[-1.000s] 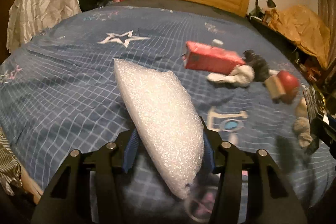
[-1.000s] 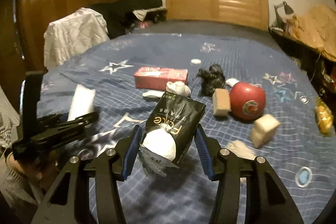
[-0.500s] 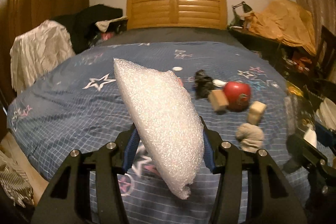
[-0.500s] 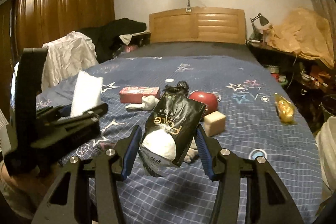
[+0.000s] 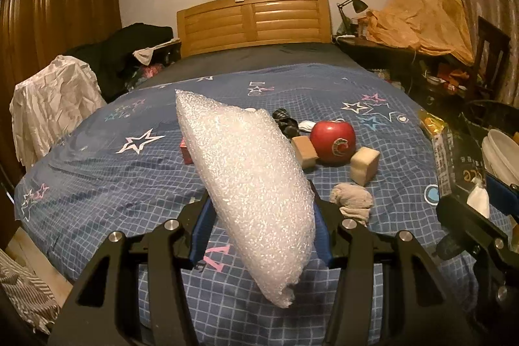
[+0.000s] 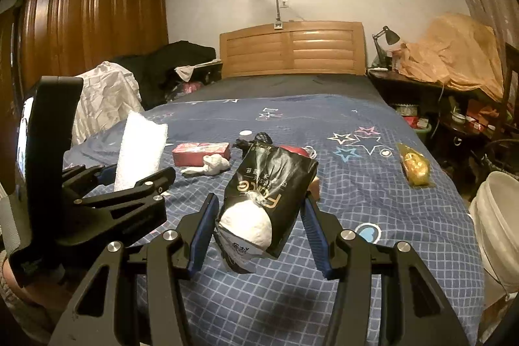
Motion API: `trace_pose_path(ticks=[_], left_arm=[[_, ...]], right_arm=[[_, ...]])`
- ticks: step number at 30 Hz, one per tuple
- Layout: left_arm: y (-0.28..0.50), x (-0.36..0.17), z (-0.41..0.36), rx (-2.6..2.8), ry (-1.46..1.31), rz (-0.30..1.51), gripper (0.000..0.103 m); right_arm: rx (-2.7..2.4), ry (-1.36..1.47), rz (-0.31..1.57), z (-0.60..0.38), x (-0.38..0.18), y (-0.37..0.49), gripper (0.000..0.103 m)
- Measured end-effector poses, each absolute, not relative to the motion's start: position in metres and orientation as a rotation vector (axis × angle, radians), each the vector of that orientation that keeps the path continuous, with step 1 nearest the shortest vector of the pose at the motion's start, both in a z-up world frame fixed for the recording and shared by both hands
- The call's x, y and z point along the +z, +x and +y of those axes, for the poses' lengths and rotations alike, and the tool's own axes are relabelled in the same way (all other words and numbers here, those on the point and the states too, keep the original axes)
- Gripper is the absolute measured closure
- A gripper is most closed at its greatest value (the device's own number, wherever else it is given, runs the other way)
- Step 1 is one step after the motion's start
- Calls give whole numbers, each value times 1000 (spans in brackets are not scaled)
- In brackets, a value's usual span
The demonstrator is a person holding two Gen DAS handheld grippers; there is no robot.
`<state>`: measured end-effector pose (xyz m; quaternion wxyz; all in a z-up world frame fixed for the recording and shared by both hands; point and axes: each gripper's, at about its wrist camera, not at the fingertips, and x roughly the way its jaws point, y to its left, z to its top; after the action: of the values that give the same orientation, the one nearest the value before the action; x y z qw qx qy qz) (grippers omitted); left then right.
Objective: Collect trash
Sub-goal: 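Lift and carry the bubble wrap and black bag over the white bucket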
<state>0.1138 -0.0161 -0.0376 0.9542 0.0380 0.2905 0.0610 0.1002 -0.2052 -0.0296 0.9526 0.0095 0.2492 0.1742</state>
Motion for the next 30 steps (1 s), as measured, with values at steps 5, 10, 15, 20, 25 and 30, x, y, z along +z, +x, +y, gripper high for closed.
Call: trace_pose_path(ticks=[5, 10, 15, 20, 25, 30], left_arm=[[112, -39, -25, 119, 90, 592, 53], [112, -39, -27, 117, 94, 595, 53], [112, -41, -30, 114, 97, 602, 53], [112, -40, -30, 111, 97, 603, 53], [117, -36, -40, 81, 94, 601, 53], [123, -32, -67, 27, 111, 592, 53]], right_arm=[[343, 27, 510, -208, -31, 99, 49], [342, 27, 514, -207, -31, 98, 49], [340, 24, 516, -205, -31, 99, 49], [340, 24, 515, -205, -31, 99, 49], [318, 21, 501, -211, -28, 97, 49], [251, 21, 469, -235, -21, 91, 49]])
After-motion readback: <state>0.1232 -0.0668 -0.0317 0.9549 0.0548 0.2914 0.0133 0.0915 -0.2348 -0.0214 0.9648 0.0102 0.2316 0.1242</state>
